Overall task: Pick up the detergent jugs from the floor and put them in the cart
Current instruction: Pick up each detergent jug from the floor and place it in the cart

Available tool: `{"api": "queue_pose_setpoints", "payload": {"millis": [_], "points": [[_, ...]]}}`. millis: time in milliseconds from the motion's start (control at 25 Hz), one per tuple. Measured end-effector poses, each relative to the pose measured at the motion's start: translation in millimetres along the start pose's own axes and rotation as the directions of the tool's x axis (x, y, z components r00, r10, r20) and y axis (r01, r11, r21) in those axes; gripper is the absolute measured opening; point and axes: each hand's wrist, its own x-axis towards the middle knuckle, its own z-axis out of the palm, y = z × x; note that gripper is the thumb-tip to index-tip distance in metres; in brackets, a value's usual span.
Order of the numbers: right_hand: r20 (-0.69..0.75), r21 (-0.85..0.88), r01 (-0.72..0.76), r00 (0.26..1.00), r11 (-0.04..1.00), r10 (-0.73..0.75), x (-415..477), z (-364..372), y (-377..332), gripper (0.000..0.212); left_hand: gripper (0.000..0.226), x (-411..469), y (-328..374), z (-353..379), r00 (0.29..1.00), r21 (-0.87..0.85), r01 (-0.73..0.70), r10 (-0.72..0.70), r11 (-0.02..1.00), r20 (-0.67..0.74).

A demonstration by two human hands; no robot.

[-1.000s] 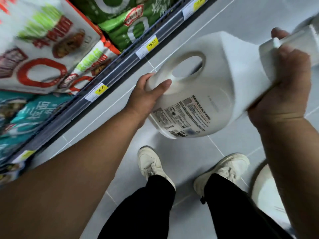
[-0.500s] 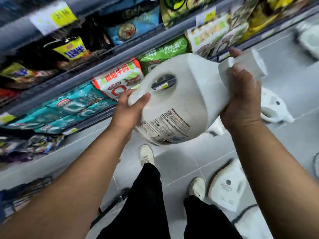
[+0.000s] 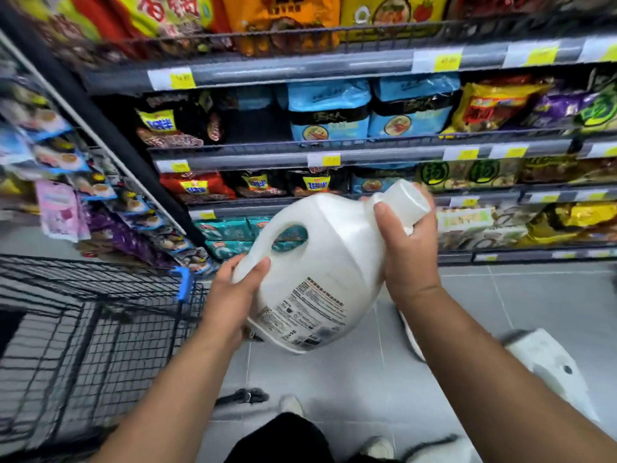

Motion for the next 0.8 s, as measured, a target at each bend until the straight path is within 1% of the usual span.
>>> {"api": "queue_pose_setpoints", "payload": {"millis": [160,280,440,560,720,800], "points": [[0.132,0.018,-0.011,0.991,1.0,0.009,-27,70,-8,0.055,0.026,-15,8,-76,0.993,-0.075,-0.025,0.017,0.997,-0.114],[0.187,0.037,-0.045,0.982,0.998,0.037,-54,133,-5,0.054,0.038,-16,12,-147,0.982,-0.103,-0.017,-0.003,0.995,-0.189],[0.254,0.044,-0.076,0.965,0.996,0.063,-89,207,9,0.055,0.03,-15,11,-232,0.969,-0.148,-0.029,-0.008,0.989,-0.247],[0.28,0.053,-0.125,0.954,0.991,0.105,-115,254,20,0.059,0.033,-16,9,-283,0.958,-0.128,0.014,-0.05,0.992,-0.281],[0.339,-0.017,-0.16,0.928,0.987,0.157,-133,303,42,0.06,0.034,0,-3,-333,0.925,-0.176,0.107,-0.163,0.979,-0.344],[0.372,-0.035,-0.175,0.911,0.984,0.175,-131,325,55,0.056,0.044,10,-9,-348,0.897,-0.189,0.134,-0.2,0.973,-0.395]]}}
